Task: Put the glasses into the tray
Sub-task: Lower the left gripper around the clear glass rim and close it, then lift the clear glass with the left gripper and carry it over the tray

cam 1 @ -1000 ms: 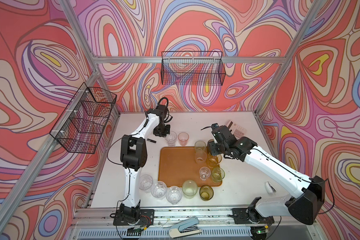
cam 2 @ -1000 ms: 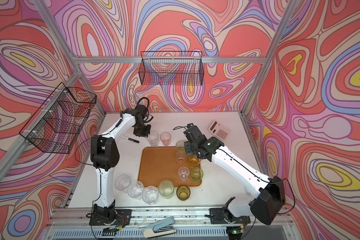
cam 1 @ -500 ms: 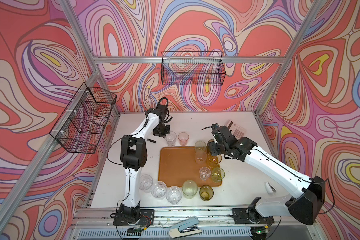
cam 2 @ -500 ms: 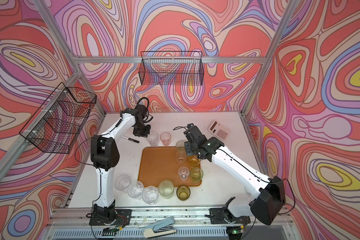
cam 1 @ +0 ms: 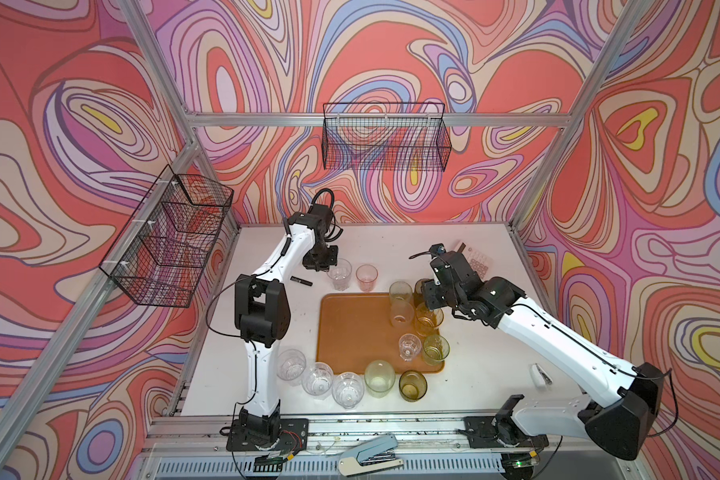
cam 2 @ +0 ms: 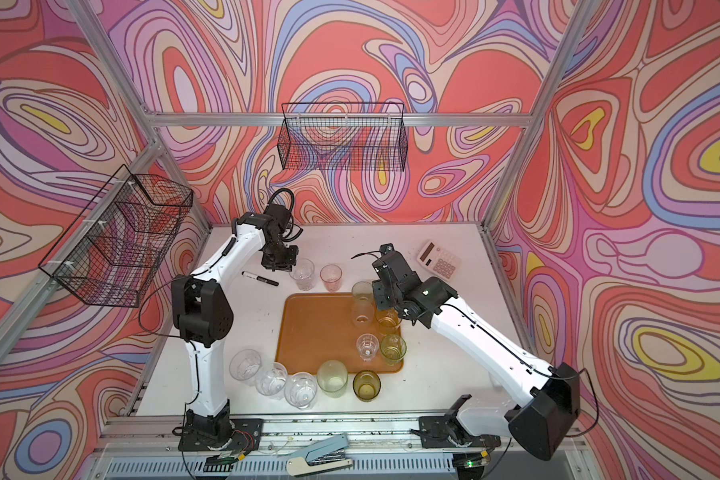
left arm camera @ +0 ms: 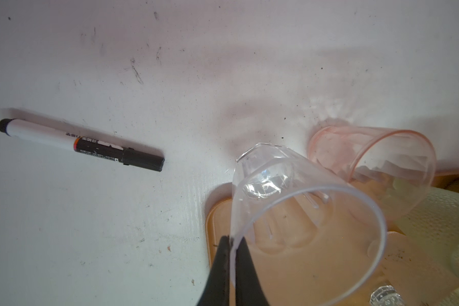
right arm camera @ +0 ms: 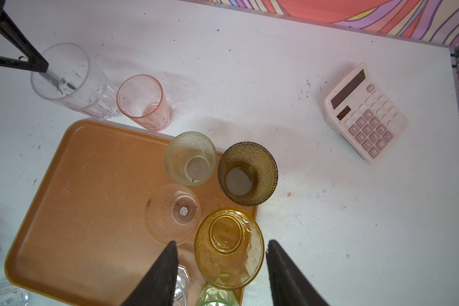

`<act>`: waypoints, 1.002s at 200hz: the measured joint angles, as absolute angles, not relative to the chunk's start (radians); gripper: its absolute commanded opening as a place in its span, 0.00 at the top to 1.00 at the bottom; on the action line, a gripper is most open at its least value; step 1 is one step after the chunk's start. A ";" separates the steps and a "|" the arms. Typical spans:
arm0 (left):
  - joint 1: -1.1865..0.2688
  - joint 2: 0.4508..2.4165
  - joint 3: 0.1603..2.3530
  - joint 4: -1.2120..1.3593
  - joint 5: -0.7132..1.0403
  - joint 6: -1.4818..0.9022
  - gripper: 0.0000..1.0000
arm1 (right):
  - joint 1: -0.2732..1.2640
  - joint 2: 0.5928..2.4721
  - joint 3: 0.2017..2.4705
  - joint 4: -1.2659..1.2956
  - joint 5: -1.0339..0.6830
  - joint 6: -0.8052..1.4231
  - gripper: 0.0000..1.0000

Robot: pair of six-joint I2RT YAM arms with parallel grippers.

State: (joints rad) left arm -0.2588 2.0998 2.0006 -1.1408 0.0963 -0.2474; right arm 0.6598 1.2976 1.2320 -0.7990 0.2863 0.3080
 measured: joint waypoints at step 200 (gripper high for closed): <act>-0.367 1.945 1.882 -1.261 0.130 -0.247 1.00 | 0.660 1.300 1.232 -0.794 0.165 0.278 0.39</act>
